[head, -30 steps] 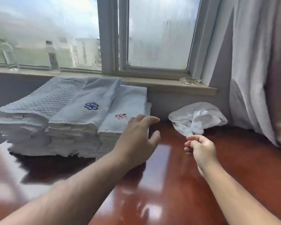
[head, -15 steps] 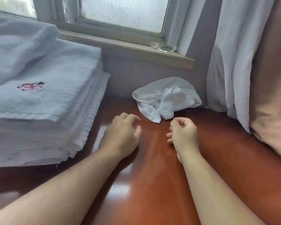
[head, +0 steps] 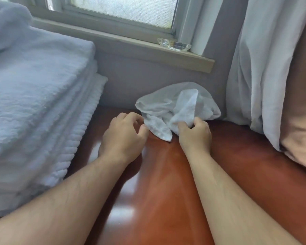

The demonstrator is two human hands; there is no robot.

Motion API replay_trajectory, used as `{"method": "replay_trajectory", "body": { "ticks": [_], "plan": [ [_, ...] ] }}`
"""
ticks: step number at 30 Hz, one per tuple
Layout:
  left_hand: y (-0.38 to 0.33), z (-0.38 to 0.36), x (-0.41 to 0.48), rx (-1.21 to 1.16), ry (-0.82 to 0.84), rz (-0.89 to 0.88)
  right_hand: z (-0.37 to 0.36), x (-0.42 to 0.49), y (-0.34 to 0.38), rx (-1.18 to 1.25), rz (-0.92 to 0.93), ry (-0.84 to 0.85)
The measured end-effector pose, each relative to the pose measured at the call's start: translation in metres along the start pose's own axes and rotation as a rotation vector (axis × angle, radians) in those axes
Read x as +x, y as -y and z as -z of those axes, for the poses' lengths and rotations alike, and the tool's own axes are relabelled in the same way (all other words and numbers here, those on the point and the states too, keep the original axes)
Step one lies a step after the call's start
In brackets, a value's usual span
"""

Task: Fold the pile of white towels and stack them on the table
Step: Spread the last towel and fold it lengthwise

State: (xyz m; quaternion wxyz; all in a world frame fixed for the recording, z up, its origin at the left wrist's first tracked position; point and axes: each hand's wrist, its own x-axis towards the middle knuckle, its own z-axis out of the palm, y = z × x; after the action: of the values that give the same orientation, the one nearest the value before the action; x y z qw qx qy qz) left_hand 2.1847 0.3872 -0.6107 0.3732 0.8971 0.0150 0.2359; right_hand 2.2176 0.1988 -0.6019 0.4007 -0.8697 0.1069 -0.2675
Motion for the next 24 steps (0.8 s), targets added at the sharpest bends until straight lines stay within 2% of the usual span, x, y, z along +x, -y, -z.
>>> {"method": "replay_trajectory", "body": {
  "ticks": [3, 8, 10, 12, 15, 16, 18, 20, 22, 24],
  "plan": [
    [-0.001, 0.004, -0.008, -0.04, -0.003, -0.084, 0.014, -0.01, 0.002, 0.386, -0.053, -0.005],
    [0.001, 0.02, -0.041, -0.135, 0.092, -0.159, 0.045, -0.03, 0.001, 0.747, -0.26, 0.121],
    [-0.001, 0.031, -0.059, -0.117, 0.183, -0.196, 0.058, -0.048, 0.003, 0.754, -0.314, 0.216],
    [-0.004, 0.043, -0.08, -0.166, 0.327, -0.224, 0.071, -0.072, 0.002, 0.707, -0.288, 0.297],
    [-0.005, 0.072, -0.11, -0.334, 0.486, -0.214, 0.099, -0.113, 0.012, 0.749, -0.268, 0.557],
    [-0.004, 0.082, -0.12, -0.311, 0.534, -0.236, 0.11, -0.124, 0.018, 0.78, -0.287, 0.668],
    [-0.006, 0.098, -0.136, -0.094, 0.588, -0.318, 0.132, -0.145, 0.032, 0.868, -0.316, 0.815],
    [-0.016, 0.107, -0.152, 0.14, 0.485, -0.351, 0.152, -0.161, 0.048, 0.973, -0.335, 0.848],
    [-0.032, 0.115, -0.159, 0.273, 0.315, -0.414, 0.169, -0.167, 0.065, 1.06, -0.339, 0.8],
    [-0.047, 0.129, -0.158, 0.145, 0.254, -0.411, 0.185, -0.162, 0.078, 1.07, -0.341, 0.634]
  ]
}}
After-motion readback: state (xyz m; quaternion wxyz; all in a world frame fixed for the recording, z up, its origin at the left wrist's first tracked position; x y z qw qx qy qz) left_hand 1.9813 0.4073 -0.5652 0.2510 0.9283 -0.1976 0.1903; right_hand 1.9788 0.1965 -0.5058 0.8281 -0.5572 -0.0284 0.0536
